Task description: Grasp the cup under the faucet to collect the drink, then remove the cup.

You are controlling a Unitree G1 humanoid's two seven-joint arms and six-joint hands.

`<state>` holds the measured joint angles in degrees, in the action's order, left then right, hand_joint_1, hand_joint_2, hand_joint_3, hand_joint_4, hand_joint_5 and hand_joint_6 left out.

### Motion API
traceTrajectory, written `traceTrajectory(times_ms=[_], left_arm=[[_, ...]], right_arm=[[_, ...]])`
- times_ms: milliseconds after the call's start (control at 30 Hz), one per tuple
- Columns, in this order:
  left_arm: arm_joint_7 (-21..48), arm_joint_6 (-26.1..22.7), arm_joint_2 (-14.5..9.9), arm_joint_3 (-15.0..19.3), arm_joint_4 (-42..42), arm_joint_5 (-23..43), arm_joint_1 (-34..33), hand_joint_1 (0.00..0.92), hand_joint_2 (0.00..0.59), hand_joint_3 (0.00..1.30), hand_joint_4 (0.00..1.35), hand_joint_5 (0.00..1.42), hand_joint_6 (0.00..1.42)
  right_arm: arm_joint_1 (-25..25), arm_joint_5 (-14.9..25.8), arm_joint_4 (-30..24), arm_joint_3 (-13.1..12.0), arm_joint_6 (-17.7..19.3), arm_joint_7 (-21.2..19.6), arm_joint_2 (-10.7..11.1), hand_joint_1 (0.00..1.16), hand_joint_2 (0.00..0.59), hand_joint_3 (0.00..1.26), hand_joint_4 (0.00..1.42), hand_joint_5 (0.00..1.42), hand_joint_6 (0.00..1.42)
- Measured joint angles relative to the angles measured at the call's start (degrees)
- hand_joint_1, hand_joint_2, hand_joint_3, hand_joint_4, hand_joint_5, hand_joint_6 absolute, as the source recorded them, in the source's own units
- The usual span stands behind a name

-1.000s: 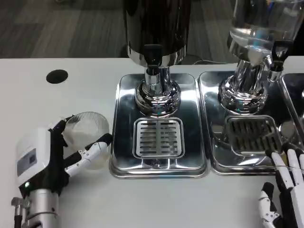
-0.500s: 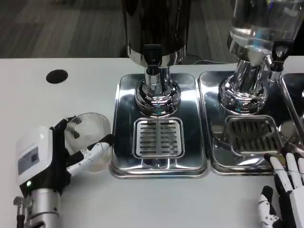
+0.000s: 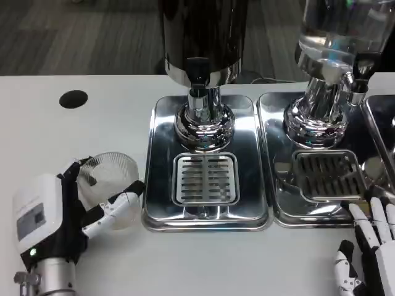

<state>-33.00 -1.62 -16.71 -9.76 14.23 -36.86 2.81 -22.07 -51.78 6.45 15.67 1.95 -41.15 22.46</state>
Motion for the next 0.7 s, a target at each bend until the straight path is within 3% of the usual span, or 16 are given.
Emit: traceTrajectory(times_ms=[267,700], left_arm=[[-2.0,3.04,0.06,0.33,-0.85,0.18,1.05,0.46,0.061,0.63,0.57,0.95,1.3],[-2.5,3.89,0.3,0.66,-1.58,0.14,1.05,0.429,0.075,0.6,0.53,0.92,1.26]], right_arm=[[-0.07,0.0,0.0,0.0,0.02,0.0,0.0,0.01,0.543,0.15,0.0,0.0,0.01],[-0.43,0.05,0.0,-0.01,0.17,-0.02,0.0,0.01,0.543,0.16,0.0,0.0,0.02]])
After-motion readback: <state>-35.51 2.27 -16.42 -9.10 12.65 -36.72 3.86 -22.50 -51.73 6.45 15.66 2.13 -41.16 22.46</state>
